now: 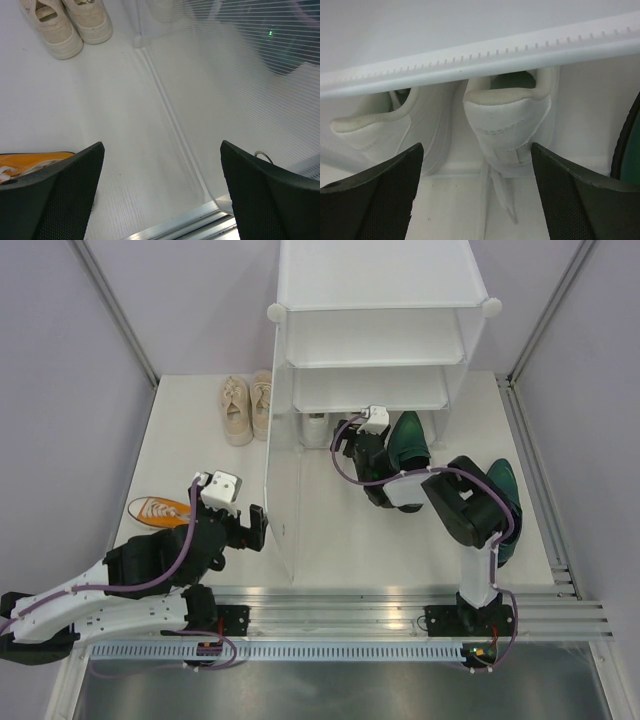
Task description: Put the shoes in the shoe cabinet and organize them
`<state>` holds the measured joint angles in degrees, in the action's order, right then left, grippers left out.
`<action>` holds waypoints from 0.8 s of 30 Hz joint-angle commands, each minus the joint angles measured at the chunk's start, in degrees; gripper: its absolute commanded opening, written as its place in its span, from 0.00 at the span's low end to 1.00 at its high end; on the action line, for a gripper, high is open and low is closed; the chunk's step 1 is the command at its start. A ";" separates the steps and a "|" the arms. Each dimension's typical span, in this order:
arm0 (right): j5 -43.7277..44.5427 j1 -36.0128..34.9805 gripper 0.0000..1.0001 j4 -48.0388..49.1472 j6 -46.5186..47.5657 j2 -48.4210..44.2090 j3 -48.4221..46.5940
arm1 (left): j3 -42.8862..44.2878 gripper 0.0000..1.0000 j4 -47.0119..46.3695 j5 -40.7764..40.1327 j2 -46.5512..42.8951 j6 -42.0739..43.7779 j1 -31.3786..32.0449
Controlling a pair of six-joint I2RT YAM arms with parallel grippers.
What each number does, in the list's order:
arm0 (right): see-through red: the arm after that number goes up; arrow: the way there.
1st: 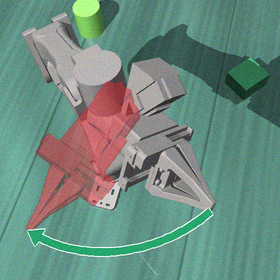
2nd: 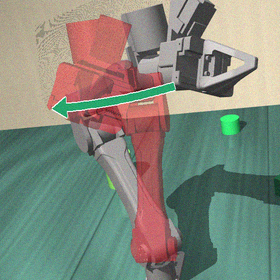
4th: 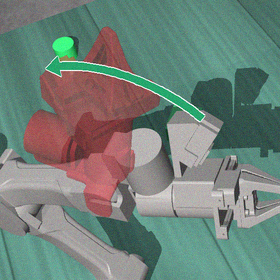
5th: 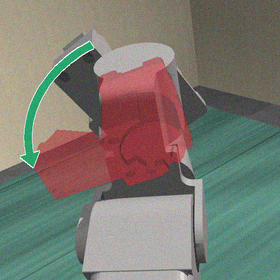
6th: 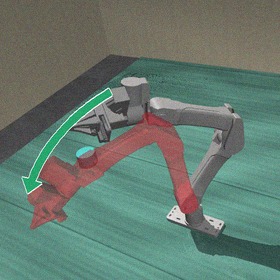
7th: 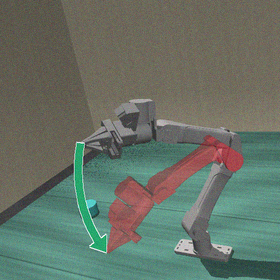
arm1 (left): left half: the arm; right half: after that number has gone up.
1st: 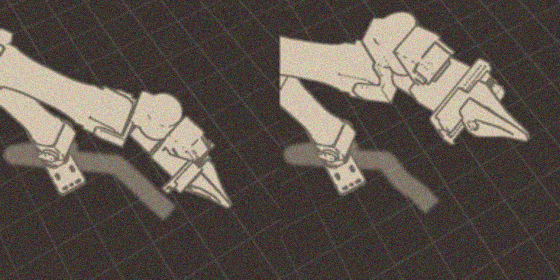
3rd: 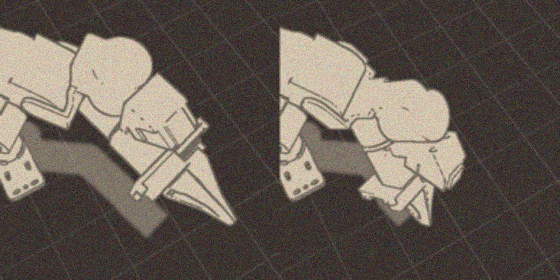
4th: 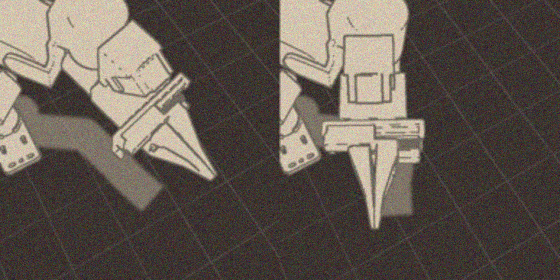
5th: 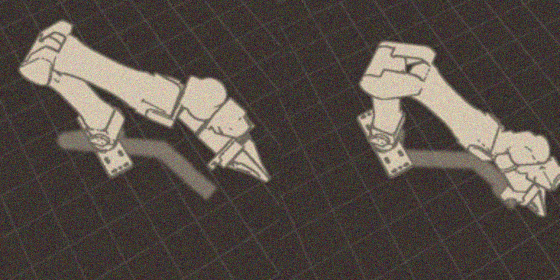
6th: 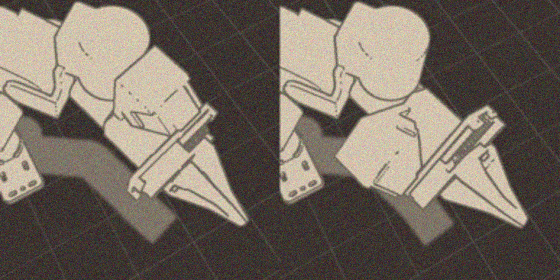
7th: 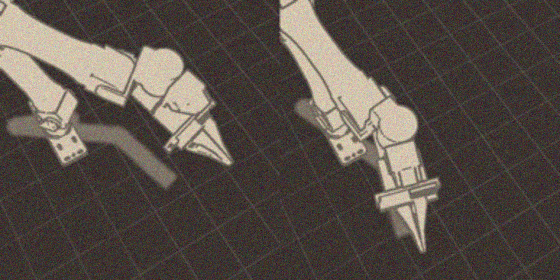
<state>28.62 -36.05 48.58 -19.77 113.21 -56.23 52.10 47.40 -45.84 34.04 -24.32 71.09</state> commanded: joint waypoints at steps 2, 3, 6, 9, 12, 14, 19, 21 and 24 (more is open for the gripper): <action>2.05 1.42 0.91 1.17 1.14 3.94 -5.38 | -0.15 1.00 -2.13 0.49 -0.55 2.08 -0.25; 2.23 1.60 0.91 1.17 1.57 4.47 -6.60 | -0.15 1.00 -2.22 0.49 -0.56 2.08 -0.25; 4.51 1.86 0.90 1.17 2.36 6.23 -8.54 | -0.24 1.00 -2.31 0.49 -0.47 2.26 -0.25; 5.91 2.30 0.89 1.26 2.63 7.37 -9.78 | -0.24 1.00 -2.22 0.49 -0.47 2.34 -0.25; 5.92 2.57 0.88 1.26 3.07 8.95 -11.18 | -0.15 1.00 -2.31 0.49 -0.47 2.34 -0.25; 6.27 2.65 0.87 1.26 3.60 9.66 -12.32 | -0.15 1.00 -2.31 0.58 -0.47 2.34 -0.25; 6.54 3.09 0.77 1.26 3.51 10.63 -12.86 | -0.15 1.00 -2.40 0.76 -0.47 2.34 -0.25; 6.62 3.27 0.68 1.87 3.51 10.46 -12.15 | -0.15 1.00 -2.40 0.84 -0.47 2.34 -0.25; 5.84 3.80 0.44 2.48 2.19 9.40 -10.75 | -0.15 1.00 -2.31 0.93 -0.56 2.43 -0.25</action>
<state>35.33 -32.93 48.34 -16.23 123.07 -66.96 52.10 47.35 -45.84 33.89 -23.86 71.09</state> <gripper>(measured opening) 0.676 0.993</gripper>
